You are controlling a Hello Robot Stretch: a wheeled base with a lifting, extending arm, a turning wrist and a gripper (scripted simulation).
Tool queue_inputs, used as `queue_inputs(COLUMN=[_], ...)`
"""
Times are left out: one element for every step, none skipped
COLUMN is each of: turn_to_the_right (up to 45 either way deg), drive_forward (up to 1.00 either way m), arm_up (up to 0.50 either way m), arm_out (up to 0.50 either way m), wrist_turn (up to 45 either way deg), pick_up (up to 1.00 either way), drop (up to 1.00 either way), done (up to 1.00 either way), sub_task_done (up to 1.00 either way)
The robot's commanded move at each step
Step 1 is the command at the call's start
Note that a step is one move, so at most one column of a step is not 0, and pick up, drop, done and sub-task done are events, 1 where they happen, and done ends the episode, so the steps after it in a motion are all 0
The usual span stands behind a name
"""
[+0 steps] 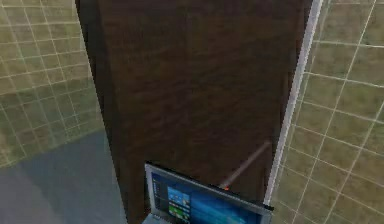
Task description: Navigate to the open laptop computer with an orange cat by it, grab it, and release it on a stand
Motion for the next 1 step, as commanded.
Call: queue_inputs(turn_to_the_right=[-45.0], drive_forward=[0.0], arm_up=[0.0], arm_out=[0.0], wrist_turn=[0.0], pick_up=[0.0], drop=[0.0], done=[0.0], sub_task_done=[0.0])
